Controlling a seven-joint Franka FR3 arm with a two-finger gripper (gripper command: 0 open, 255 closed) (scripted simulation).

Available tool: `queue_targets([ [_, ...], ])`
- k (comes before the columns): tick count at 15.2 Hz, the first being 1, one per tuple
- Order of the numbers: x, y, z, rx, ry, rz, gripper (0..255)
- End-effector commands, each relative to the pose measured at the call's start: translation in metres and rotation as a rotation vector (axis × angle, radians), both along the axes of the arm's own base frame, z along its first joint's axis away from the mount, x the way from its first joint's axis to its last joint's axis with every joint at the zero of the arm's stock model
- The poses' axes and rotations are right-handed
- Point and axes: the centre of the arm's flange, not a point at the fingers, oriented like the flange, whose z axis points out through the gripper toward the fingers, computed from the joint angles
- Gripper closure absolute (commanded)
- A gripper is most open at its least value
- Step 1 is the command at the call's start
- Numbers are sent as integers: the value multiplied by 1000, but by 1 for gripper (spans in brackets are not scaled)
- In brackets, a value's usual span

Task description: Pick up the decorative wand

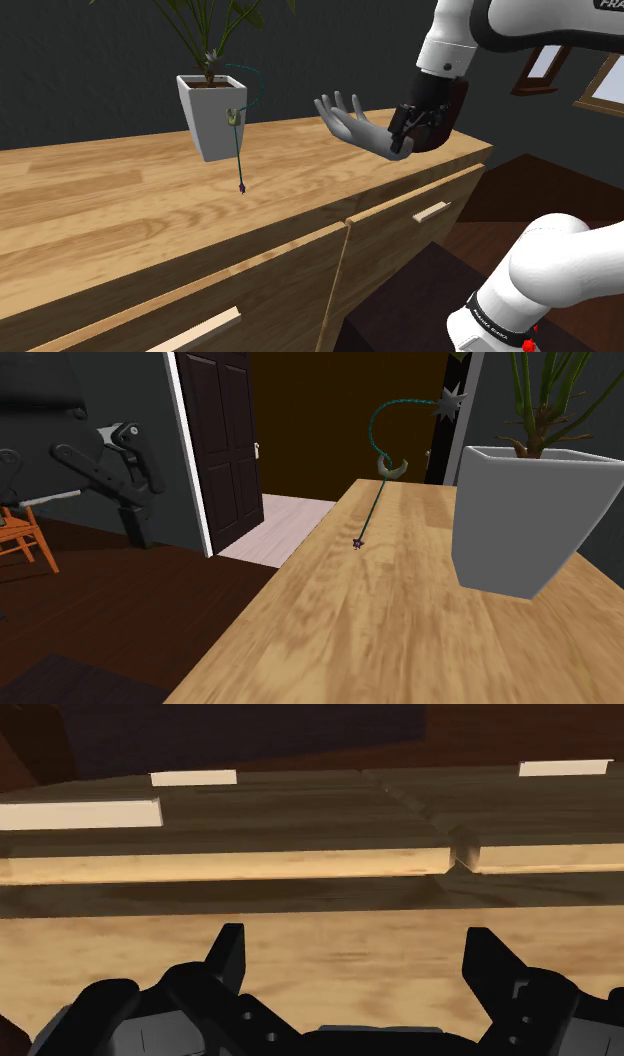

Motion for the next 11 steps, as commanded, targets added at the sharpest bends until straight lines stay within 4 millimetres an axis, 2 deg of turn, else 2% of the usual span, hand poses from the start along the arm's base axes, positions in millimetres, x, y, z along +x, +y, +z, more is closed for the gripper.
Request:
queue_targets([
  [1,2,25,3,18,-13,-77,0],
  [6,11,85,5,59,-44,-254,0],
  [11,31,142,9,99,-76,-430,0],
])
